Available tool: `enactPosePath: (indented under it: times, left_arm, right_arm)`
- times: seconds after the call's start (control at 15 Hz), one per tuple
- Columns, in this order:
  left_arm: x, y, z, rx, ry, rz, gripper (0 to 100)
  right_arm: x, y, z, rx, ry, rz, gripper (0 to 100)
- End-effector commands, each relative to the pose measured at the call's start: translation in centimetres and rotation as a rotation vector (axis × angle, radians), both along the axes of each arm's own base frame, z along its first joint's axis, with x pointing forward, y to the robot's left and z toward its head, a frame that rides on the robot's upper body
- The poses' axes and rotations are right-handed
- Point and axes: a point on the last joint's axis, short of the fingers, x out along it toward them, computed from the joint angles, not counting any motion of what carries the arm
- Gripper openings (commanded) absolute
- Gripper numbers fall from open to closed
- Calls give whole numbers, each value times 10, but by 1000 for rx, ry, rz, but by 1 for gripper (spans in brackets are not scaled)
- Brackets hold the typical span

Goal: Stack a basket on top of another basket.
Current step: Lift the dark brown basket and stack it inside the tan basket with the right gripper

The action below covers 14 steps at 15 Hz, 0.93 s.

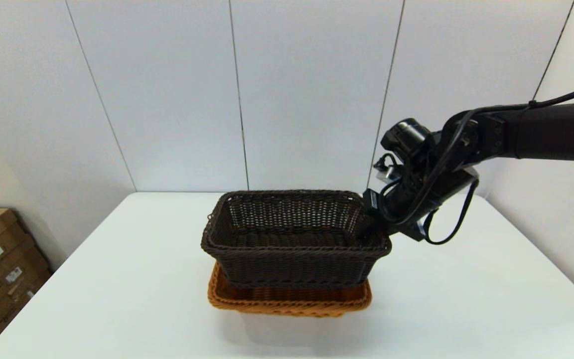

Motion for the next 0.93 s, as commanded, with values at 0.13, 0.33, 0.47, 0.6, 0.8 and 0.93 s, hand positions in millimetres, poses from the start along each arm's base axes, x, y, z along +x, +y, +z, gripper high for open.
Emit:
enactPosePath:
  times: [0.13,0.33,0.47,0.6,0.8,0.93]
  left_arm:
    - [0,0,-1,0,6,0,100]
    - [0,0,-1,0,6,0,100]
    - [0,0,-1,0,6,0,100]
    - [0,0,-1,0,6,0,100]
    - [0,0,-1,0,6,0,100]
    - [0,0,-1,0,6,0,100]
  right_arm:
    - [2,1,1,14,-12,-20,0]
    - [0,2,5,25,-6,-46,0]
    - [-3,3,9,30,-11,-46,0]
    - [-7,7,14,47,-13,-49,0]
    - [-13,15,16,57,-1,-41,0]
    - [-17,18,12,53,8,-32,0]
